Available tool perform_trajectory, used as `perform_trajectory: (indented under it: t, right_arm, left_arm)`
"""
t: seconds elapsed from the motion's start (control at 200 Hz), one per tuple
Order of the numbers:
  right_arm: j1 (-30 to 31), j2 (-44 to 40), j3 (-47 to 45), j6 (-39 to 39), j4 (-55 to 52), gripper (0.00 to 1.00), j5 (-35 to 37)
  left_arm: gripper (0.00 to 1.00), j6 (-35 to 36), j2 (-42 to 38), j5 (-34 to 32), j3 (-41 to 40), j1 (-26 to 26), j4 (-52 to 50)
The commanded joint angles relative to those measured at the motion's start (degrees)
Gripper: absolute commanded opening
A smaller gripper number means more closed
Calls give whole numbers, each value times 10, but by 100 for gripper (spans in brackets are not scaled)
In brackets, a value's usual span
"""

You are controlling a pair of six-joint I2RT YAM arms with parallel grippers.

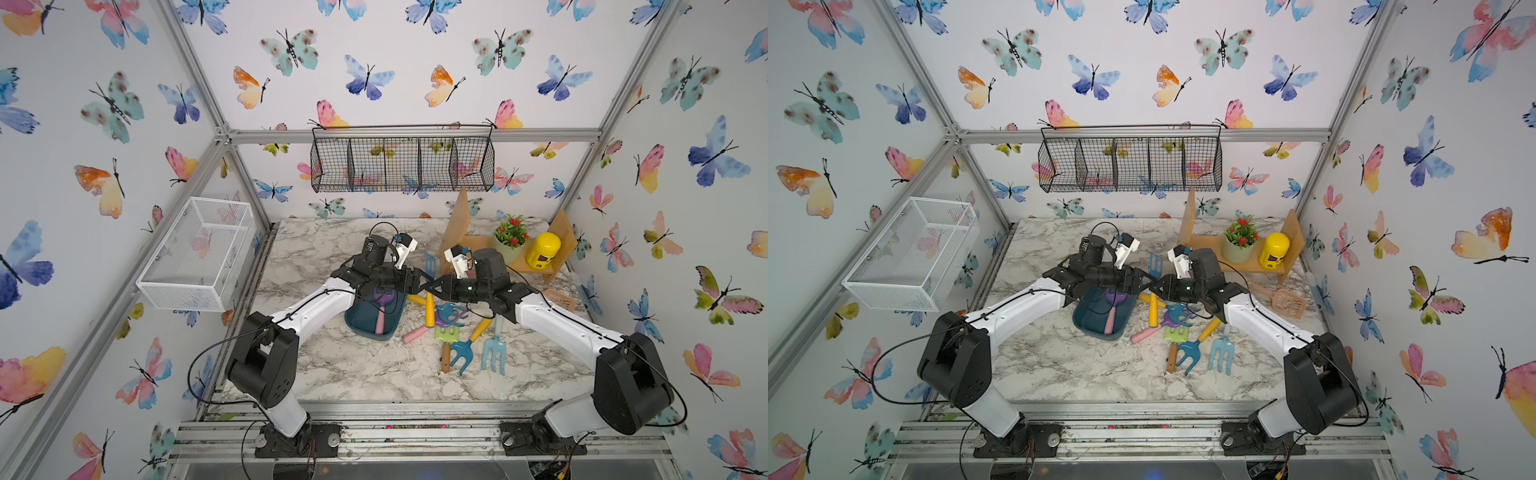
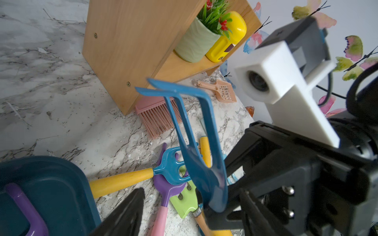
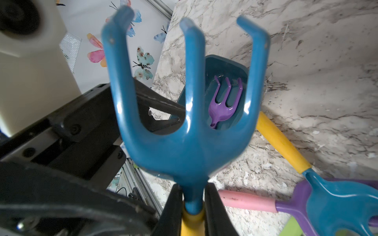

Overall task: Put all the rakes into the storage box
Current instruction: Pick up the rake at the center of the board.

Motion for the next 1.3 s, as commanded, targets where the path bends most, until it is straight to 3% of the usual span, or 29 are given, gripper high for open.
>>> perform_trajectory:
  t: [0.0,0.405,0.511,0.671,0.746,0.816,0.896,0.976,1.146,1.297]
  right_arm:
    - [3,8,20,-11,22,5,-41]
    - [11,25,39,-32,8,4,-46]
    - [13,25,41,-34,8,4,-50]
    - [13,19,35,-37,5,4,-42]
    - [13,17,33,-36,4,5,-39]
    - [13,16,31,-34,2,15,-31]
    - [13,8,28,-28,0,43,-10]
    - [13,-5,18,-18,4,60,23]
    - [13,-26,-4,-7,8,65,85]
    - [13,-28,-13,-5,-5,65,104]
  left_arm:
    - [73,-2,19,9,17,0,8]
    - [59,-4,32,-14,29,-4,14]
    - [41,-4,31,-29,27,-5,14]
    - [3,3,23,-66,28,-6,0]
    - [0,7,13,-83,25,-6,-8]
    - [0,10,2,-107,23,-6,-16]
    - [0,20,-14,-129,27,-5,-31]
    - [0,31,-31,-160,31,-4,-44]
    - [0,74,-56,-256,46,2,-99]
    - [0,108,-71,-379,19,9,-119]
